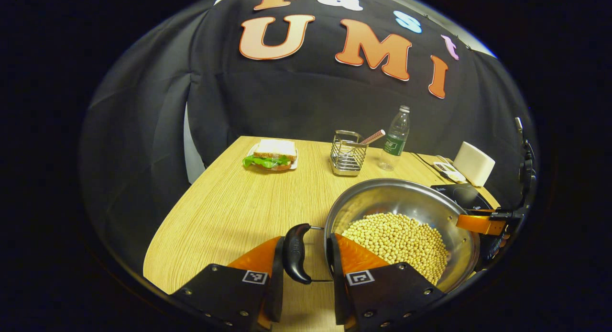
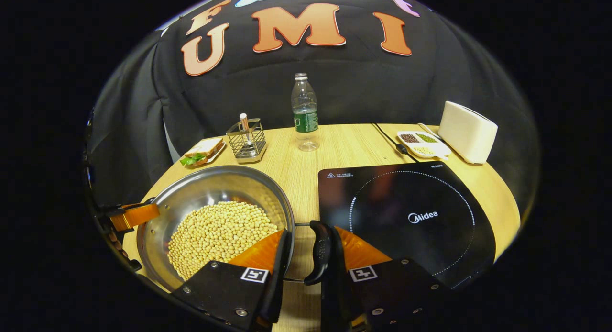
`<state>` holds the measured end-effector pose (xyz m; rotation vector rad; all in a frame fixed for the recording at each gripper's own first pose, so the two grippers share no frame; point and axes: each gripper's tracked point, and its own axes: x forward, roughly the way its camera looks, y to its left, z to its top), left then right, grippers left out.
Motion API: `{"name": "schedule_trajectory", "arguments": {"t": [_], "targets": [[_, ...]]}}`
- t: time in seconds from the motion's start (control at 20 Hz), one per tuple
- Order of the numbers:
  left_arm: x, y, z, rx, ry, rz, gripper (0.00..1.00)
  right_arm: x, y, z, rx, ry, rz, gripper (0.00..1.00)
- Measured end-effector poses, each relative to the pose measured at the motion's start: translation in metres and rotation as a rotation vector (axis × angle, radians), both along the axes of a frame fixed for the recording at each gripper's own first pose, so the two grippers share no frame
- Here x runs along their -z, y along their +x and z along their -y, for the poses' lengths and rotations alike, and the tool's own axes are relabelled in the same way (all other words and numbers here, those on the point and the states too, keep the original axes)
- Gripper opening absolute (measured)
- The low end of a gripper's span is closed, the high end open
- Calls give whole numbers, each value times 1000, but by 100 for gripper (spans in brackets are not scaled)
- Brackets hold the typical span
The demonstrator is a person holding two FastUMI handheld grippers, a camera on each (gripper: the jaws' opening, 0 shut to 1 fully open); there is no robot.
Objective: First push the handle of the pot to place it horizontally, then grasp the pot with both hands and set it on the induction cooktop.
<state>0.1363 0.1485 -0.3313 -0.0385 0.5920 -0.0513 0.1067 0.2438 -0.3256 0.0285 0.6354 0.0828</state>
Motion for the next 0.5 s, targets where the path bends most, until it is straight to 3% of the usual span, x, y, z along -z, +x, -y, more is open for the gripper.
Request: {"name": "schedule_trajectory", "arguments": {"t": [0.5], "targets": [[-52,-25,26,-45,21,49,44,-50,-12,23,-22,45,61,47]]}}
